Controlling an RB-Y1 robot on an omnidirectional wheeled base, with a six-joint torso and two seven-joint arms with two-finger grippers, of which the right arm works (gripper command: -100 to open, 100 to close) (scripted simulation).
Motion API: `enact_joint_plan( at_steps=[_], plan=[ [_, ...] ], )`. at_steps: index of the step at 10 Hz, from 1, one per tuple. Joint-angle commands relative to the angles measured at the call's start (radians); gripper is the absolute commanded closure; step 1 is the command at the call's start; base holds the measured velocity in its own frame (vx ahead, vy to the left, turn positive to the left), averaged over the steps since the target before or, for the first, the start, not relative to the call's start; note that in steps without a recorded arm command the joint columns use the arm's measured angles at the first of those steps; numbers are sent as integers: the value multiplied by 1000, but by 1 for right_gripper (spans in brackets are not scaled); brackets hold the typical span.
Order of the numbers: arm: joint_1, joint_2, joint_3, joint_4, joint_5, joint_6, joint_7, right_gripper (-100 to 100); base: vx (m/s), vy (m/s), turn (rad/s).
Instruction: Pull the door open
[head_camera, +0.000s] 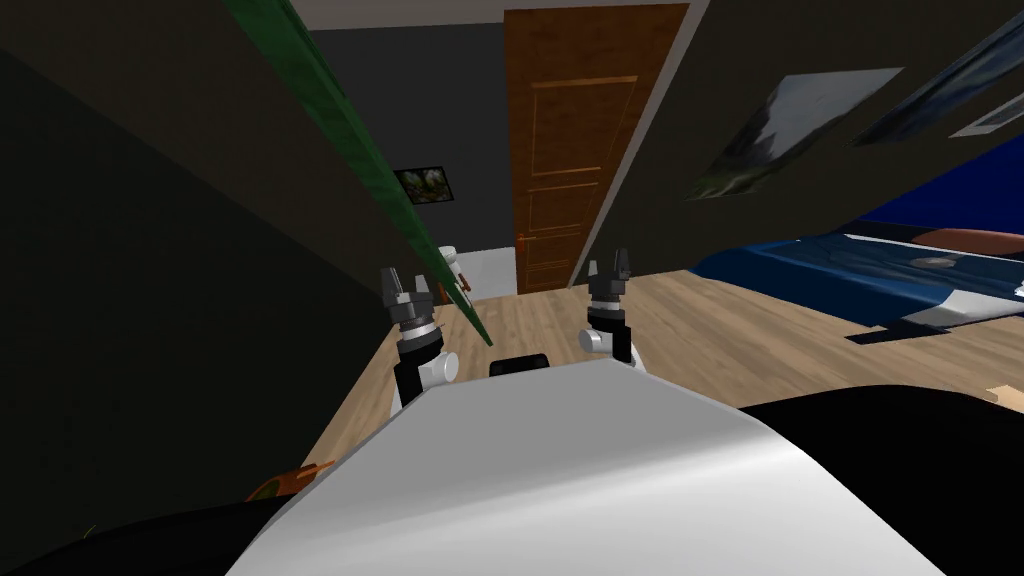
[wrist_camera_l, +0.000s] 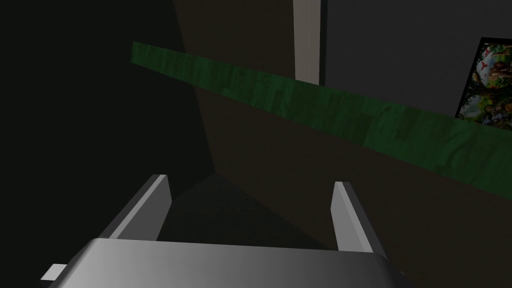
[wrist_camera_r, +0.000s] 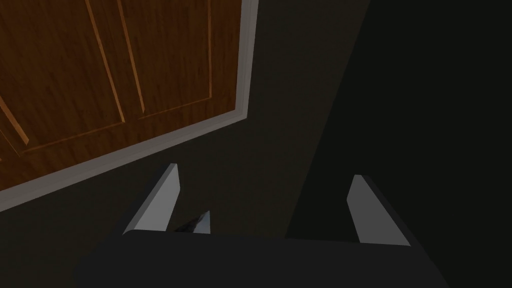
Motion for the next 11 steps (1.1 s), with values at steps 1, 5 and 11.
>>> enact_joint_plan(
  at_steps=[1, 5, 11],
  plan=[
    [-29, -7, -6, 48, -13, 1, 16, -100, 81, -28, 91],
    [-84, -21, -19, 136, -41, 2, 46, -100, 59, -29, 71],
    [-167, -38, -39, 280, -83, 3, 90, -100, 69, -33, 74]
  ],
)
